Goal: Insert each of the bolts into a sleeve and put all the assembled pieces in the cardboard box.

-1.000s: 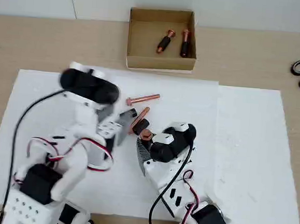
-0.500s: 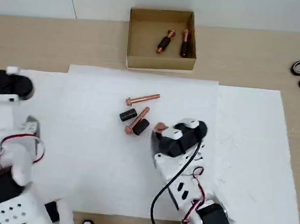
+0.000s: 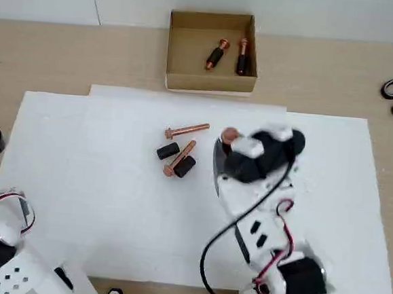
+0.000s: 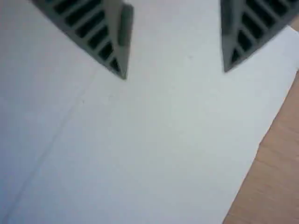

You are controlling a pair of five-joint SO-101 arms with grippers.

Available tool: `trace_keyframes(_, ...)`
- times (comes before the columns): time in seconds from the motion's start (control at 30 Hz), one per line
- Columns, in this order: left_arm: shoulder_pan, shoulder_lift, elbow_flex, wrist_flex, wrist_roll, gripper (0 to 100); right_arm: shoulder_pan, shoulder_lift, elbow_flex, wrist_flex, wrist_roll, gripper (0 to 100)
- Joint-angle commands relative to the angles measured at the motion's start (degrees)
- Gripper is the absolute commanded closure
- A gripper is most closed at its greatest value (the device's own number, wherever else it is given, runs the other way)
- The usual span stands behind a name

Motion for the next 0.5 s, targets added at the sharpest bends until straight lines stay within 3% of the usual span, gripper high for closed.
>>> trace_keyframes(0.0, 0.0, -0.6, -0.6, 0.0, 2.6, 88, 0.4, 15.7, -16.6, -3.1, 0.4, 99.5)
trace_keyframes(0.47, 0.2, -0.6, -1.5, -1.1, 7.5, 88, 10.7, 67.1, -55.0, -20.1, 0.2, 99.5)
